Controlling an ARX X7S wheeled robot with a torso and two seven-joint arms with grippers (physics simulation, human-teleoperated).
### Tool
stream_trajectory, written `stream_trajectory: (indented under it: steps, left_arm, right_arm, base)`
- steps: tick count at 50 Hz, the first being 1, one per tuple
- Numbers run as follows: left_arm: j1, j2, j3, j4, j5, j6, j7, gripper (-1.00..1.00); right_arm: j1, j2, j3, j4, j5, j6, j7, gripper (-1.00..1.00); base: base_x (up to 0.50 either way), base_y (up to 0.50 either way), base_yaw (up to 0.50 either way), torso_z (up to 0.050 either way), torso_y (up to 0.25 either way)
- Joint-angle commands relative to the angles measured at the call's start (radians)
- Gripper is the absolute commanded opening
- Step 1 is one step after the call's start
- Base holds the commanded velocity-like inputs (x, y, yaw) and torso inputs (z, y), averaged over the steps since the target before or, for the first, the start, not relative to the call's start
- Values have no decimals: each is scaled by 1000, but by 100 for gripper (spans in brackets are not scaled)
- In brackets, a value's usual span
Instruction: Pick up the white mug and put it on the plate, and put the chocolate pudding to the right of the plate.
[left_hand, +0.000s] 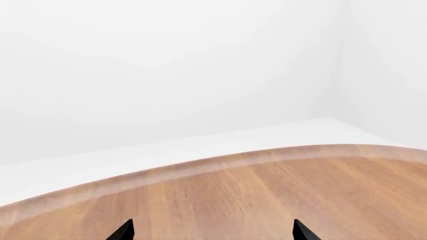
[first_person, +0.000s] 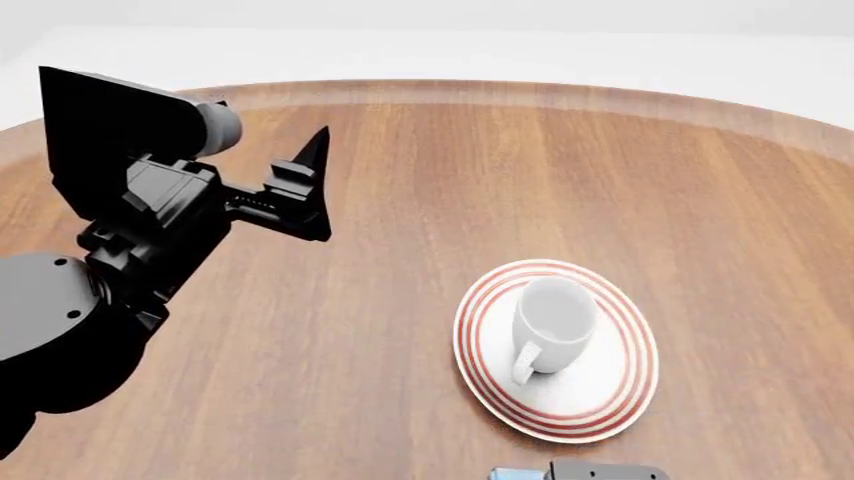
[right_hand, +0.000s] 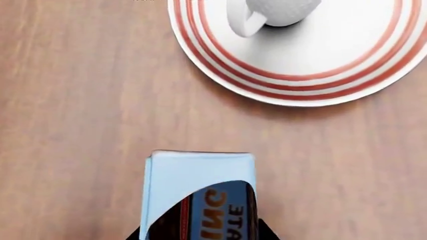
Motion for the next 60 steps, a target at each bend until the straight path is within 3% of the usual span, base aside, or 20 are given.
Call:
stream_trajectory:
  steps: [1, 15, 33, 38, 41, 43, 45, 49, 53, 55, 58, 60]
  left_arm:
    - [6, 19, -25, 2, 5, 7, 25, 100]
    - [10, 19, -27, 1, 7, 7, 26, 100]
    - [17, 6, -34, 4, 5, 13, 28, 100]
    - [23, 4, -34, 3, 7, 16, 28, 100]
    - [23, 2, -36, 3, 5, 17, 28, 100]
    - [24, 2, -36, 4, 5, 17, 27, 100]
    - [24, 1, -36, 6, 6, 16, 26, 100]
    - [22, -1, -39, 3, 3, 14, 27, 100]
    - [17, 2, -38, 1, 5, 7, 26, 100]
    - [15, 2, -39, -3, 3, 5, 27, 100]
    - [14, 1, -41, 0, 2, 4, 25, 100]
    - [11, 0, -41, 0, 1, 0, 24, 100]
  right_arm:
    - [9, -20, 7, -6, -52, 15, -39, -100]
    - [15, -15, 9, -18, -69, 10, -52, -100]
    - [139, 104, 75, -334, 118, -19, 114, -100]
    - [197, 179, -4, -334, 105, -122, 93, -100]
    - [325, 249, -106, -334, 118, -238, 90, -100]
    - [427, 313, -231, -335, 89, -345, 78, -100]
    - [550, 383, -446, -334, 34, -490, 82, -100]
    - [955, 468, -972, -335, -65, -781, 106, -100]
    - [1547, 383, -1572, -334, -271, -1222, 234, -100]
    - [1732, 326, -1872, -334, -347, -1368, 281, -100]
    - [1866, 309, -2285, -334, -369, -1451, 280, -100]
    - [1937, 336, -2357, -330, -341, -1463, 257, -100]
  base:
    - [0, 0, 0, 0, 0]
    - [0, 0, 0, 0, 0]
    - [0, 0, 0, 0, 0]
    - [0, 0, 0, 0, 0]
    - [0, 0, 0, 0, 0]
    - [0, 0, 0, 0, 0]
    - [0, 0, 0, 0, 0]
    - [0, 0, 0, 0, 0]
    - [0, 0, 0, 0, 0]
    - [0, 0, 0, 0, 0]
    - [0, 0, 0, 0, 0]
    - [0, 0, 0, 0, 0]
